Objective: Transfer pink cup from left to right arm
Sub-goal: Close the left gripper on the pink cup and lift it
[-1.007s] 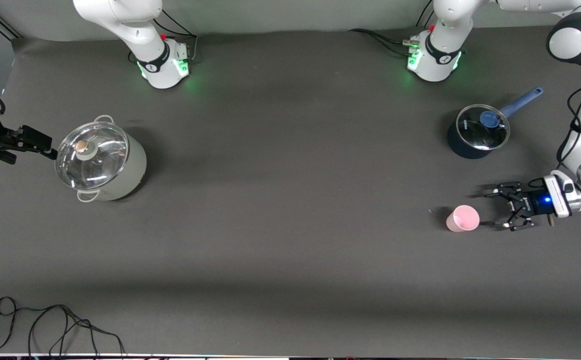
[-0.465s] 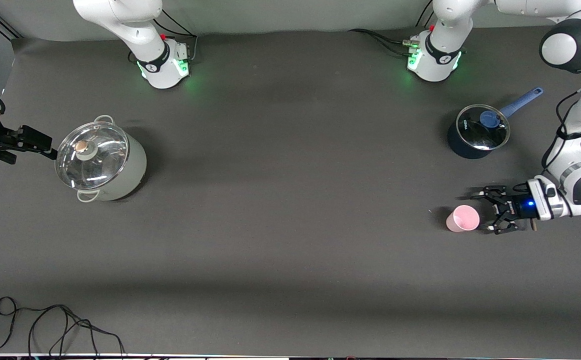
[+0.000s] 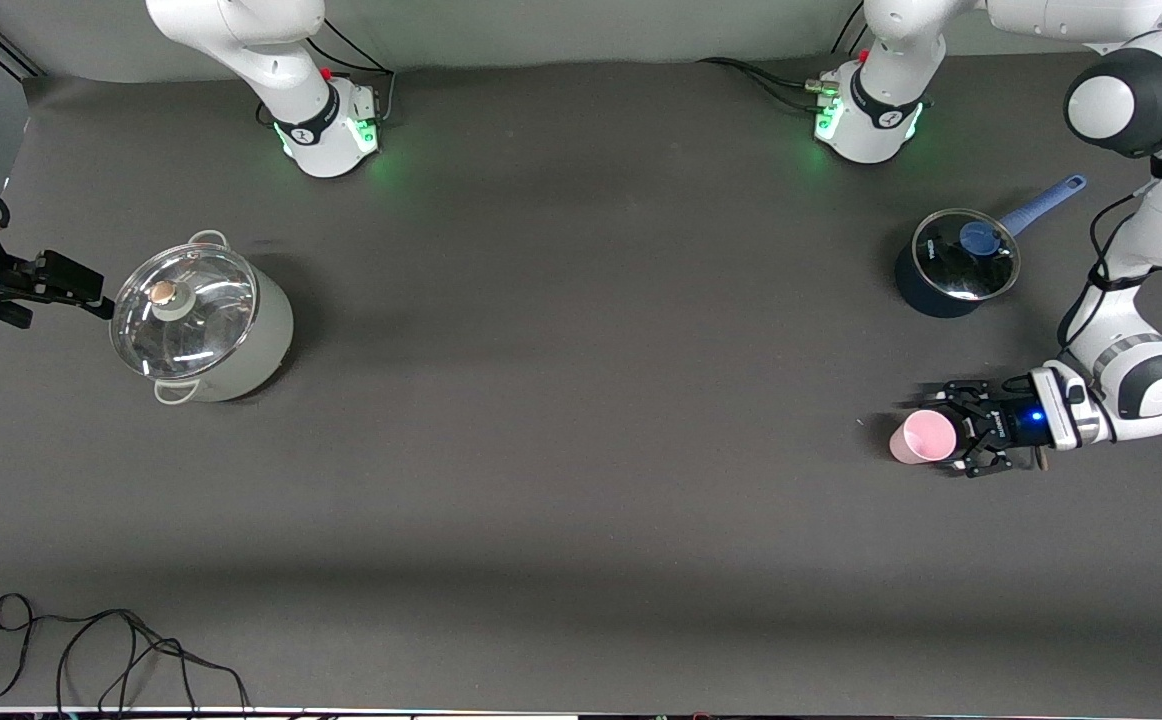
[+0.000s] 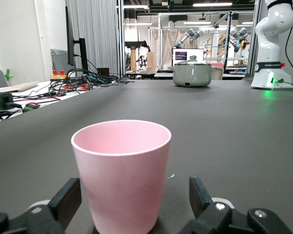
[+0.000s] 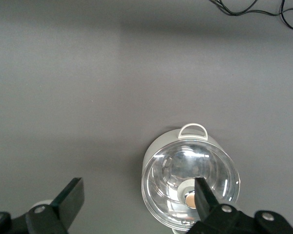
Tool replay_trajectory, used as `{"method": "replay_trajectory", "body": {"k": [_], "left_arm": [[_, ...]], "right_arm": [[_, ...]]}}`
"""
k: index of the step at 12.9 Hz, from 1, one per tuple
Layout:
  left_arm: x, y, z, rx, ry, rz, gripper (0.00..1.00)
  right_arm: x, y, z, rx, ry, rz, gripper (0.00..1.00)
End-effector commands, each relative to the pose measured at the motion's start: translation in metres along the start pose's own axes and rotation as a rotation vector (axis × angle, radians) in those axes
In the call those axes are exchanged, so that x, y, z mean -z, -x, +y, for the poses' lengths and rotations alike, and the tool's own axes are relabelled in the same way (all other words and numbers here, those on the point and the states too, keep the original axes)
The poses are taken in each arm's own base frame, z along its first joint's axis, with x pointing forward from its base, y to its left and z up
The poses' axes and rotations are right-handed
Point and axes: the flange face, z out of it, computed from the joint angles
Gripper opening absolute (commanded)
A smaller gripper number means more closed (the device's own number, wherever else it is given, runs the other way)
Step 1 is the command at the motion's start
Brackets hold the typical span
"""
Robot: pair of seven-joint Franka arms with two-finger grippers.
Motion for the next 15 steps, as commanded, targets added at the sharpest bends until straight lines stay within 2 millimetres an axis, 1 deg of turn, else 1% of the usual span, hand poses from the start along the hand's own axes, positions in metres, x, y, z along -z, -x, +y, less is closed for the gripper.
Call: {"method": "replay_trajectory", "body": {"k": [1, 5, 6, 7, 8, 9, 10, 12, 13, 15], "left_arm": [[-0.014, 0.004, -0.008, -0.023, -0.014, 0.013, 0.99], [-0.031, 0.004, -0.013, -0.024, -0.016, 0.013, 0.99], [-0.033, 0.003, -0.013, -0.026, -0.015, 0.014, 0.97], [-0.033, 0.002, -0.015, -0.029, -0.014, 0.011, 0.80], [-0.035, 0.001, -0.016, -0.031, -0.010, 0.011, 0.38], [-0.038, 0.000, -0.018, -0.036, -0.006, 0.009, 0.09], [-0.044, -0.003, -0.021, -0.044, 0.004, 0.008, 0.00], [-0.048, -0.004, -0.021, -0.045, 0.014, 0.009, 0.00], [-0.058, -0.007, -0.022, -0.050, 0.032, 0.016, 0.00], [-0.082, -0.022, -0.030, -0.077, 0.065, 0.035, 0.00]], "right_arm": [[0.009, 0.001, 0.001, -0.013, 0.008, 0.010, 1.00], [0.012, 0.005, 0.001, -0.009, 0.006, -0.002, 1.00], [0.013, 0.006, 0.001, -0.009, 0.006, -0.004, 1.00], [0.013, 0.006, 0.002, -0.012, 0.006, -0.004, 1.00], [0.014, 0.006, 0.002, -0.012, 0.006, -0.002, 1.00], [0.014, 0.006, 0.001, -0.010, 0.005, -0.004, 1.00], [0.014, 0.006, 0.002, -0.009, 0.006, -0.002, 1.00], [0.015, 0.007, 0.004, -0.010, 0.005, -0.002, 1.00], [0.016, 0.008, 0.007, -0.016, 0.005, -0.001, 1.00], [0.015, 0.008, 0.007, -0.015, 0.005, -0.002, 1.00]]}}
